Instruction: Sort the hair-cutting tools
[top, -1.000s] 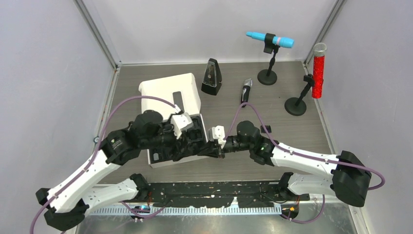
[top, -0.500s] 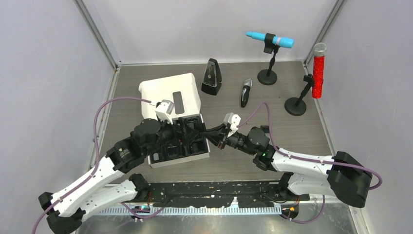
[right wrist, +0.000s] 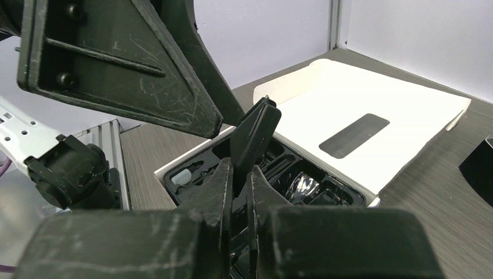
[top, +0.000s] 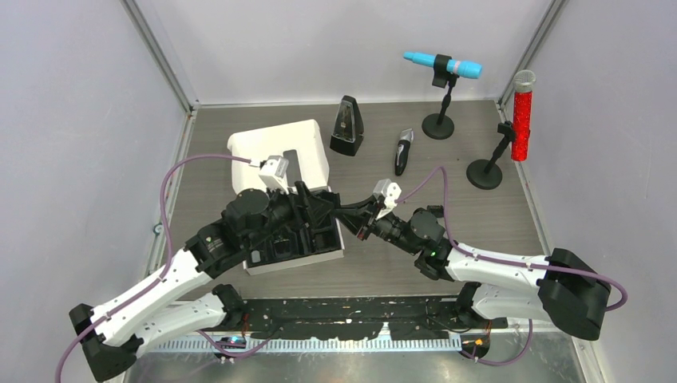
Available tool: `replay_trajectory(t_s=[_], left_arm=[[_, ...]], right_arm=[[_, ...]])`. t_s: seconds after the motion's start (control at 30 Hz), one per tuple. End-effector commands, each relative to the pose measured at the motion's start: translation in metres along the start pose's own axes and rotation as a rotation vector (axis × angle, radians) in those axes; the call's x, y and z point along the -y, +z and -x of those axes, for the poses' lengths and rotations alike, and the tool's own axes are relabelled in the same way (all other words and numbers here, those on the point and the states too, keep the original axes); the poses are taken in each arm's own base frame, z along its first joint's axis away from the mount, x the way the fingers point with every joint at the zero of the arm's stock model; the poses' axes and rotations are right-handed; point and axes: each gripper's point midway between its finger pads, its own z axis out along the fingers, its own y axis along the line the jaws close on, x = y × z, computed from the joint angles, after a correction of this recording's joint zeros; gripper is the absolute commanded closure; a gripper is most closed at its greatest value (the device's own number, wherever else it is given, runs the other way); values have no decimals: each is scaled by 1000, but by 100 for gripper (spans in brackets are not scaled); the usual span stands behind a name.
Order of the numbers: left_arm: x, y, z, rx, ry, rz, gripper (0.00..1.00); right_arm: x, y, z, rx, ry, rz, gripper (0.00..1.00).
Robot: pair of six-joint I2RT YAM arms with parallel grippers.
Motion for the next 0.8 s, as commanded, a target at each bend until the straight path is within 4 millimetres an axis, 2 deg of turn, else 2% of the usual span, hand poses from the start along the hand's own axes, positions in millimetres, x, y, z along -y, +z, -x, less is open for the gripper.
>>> replay_trajectory(t_s=[0.0, 0.33, 0.77], left_arm=[[15, -1, 22, 95, -11, -42, 38], [15, 5, 17, 81, 35, -15, 46], [23, 5, 18, 88, 34, -32, 45]], right_arm=[[0, 1, 17, 60, 11, -18, 95], [-1, 4, 14, 44, 16, -22, 95], [1, 3, 10, 30, 10, -40, 95]])
